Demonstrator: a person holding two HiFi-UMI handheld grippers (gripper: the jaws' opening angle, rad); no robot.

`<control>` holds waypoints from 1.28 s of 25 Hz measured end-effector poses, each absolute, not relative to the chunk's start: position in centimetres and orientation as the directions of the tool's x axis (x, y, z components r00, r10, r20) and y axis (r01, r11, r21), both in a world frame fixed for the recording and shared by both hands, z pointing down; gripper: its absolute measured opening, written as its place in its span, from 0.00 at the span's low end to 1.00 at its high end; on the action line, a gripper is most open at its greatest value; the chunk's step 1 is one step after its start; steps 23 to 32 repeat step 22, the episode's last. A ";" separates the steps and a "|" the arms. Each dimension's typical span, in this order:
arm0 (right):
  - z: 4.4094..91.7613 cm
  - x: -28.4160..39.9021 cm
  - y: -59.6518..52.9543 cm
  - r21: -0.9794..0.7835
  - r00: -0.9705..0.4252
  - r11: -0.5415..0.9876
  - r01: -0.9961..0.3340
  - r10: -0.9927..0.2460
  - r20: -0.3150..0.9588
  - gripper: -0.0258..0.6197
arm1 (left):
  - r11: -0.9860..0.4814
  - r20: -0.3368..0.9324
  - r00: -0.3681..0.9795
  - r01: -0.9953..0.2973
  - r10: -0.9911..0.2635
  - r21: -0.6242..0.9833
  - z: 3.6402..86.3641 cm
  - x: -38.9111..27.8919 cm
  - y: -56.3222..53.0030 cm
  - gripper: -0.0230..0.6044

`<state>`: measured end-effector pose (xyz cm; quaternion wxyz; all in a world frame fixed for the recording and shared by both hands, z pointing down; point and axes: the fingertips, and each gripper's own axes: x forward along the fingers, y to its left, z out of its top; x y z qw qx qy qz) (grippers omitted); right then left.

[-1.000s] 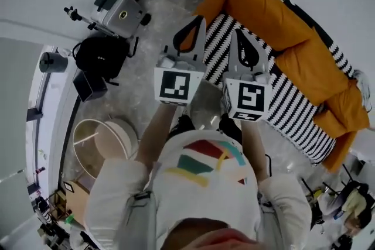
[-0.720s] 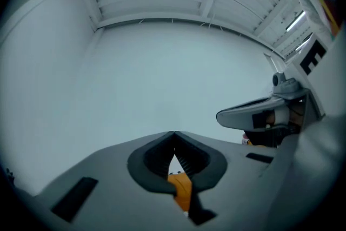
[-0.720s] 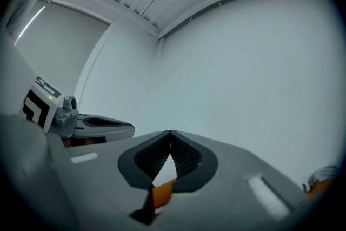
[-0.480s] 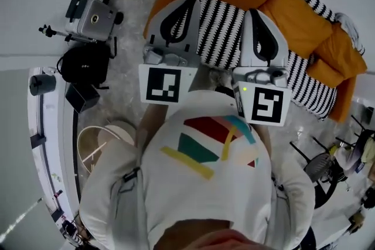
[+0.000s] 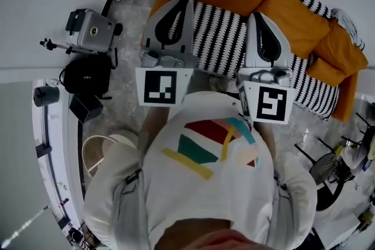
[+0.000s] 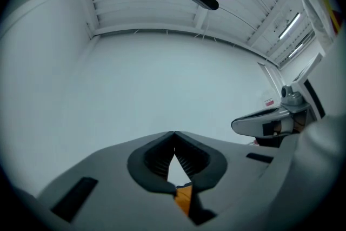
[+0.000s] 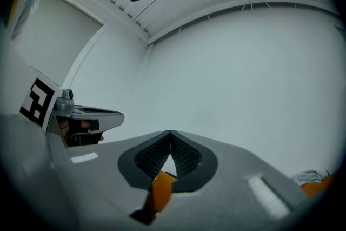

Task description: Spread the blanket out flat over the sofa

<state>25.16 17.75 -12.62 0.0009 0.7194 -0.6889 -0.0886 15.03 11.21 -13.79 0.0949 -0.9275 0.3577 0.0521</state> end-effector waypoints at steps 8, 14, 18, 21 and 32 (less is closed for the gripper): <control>-12.2 25.9 17.0 0.116 0.048 -0.061 -0.991 -0.992 -0.117 0.04 | -0.722 -0.163 0.740 -0.672 -0.653 -0.162 -13.8 15.3 11.0 0.06; -12.0 26.1 16.4 0.119 0.059 -0.072 -0.990 -0.992 -0.113 0.04 | -0.722 -0.161 0.740 -0.673 -0.654 -0.160 -13.8 15.1 10.5 0.06; -11.7 26.3 16.0 0.120 0.058 -0.071 -0.990 -0.993 -0.103 0.04 | -0.724 -0.156 0.742 -0.670 -0.652 -0.160 -13.6 15.3 10.1 0.06; -11.7 26.3 15.4 0.121 0.055 -0.067 -0.990 -0.994 -0.100 0.04 | -0.724 -0.147 0.742 -0.670 -0.654 -0.161 -13.4 15.4 9.6 0.06; -11.6 26.4 15.3 0.122 0.054 -0.066 -0.990 -0.994 -0.098 0.04 | -0.724 -0.145 0.742 -0.671 -0.655 -0.160 -13.3 15.4 9.4 0.06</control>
